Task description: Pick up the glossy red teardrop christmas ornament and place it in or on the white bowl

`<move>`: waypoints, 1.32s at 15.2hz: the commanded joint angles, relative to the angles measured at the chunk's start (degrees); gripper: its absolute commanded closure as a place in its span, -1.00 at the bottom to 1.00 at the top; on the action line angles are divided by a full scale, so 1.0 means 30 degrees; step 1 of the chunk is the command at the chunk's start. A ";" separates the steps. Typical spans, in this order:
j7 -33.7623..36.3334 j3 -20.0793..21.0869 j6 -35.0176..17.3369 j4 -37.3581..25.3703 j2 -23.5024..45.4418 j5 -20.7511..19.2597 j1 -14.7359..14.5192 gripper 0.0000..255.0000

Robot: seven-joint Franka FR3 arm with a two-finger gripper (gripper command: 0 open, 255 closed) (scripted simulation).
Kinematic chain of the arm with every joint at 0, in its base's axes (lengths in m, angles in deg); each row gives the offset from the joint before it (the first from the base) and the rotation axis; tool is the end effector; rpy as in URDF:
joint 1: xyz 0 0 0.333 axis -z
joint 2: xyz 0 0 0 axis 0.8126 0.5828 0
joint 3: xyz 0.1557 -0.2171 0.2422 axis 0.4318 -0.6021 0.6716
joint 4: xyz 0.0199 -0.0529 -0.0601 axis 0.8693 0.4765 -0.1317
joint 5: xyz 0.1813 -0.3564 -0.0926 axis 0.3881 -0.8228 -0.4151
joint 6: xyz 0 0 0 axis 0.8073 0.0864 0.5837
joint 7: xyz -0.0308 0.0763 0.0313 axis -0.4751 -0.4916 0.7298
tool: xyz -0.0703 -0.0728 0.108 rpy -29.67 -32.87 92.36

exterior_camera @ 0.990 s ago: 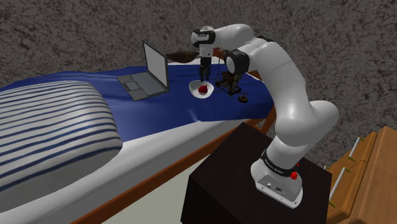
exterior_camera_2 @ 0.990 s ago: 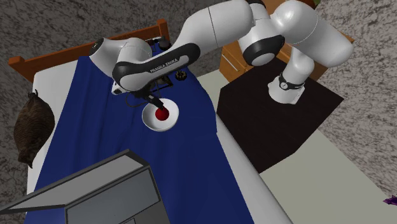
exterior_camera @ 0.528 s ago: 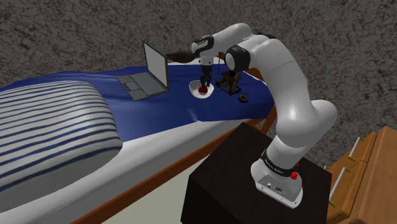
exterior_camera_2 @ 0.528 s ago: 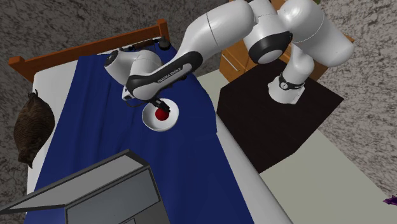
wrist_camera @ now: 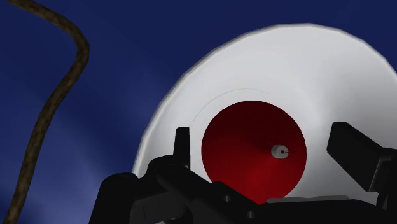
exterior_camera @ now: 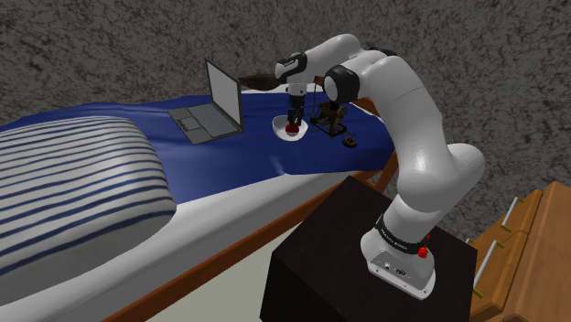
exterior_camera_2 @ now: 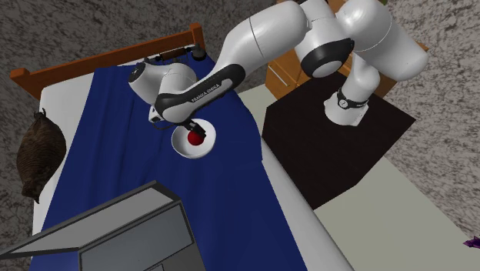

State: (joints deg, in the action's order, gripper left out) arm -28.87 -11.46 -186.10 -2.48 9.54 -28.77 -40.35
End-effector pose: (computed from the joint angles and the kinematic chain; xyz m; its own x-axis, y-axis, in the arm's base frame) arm 0.6875 -0.3463 0.1700 0.9418 0.2608 -0.2121 0.2136 -0.9514 -0.2217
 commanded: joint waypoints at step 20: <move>0.0094 -0.0239 0.1324 -0.0006 -0.1142 -0.0269 -0.0108 1.00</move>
State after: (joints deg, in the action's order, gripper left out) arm -28.62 -12.08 -182.36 -2.96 6.78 -29.47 -40.48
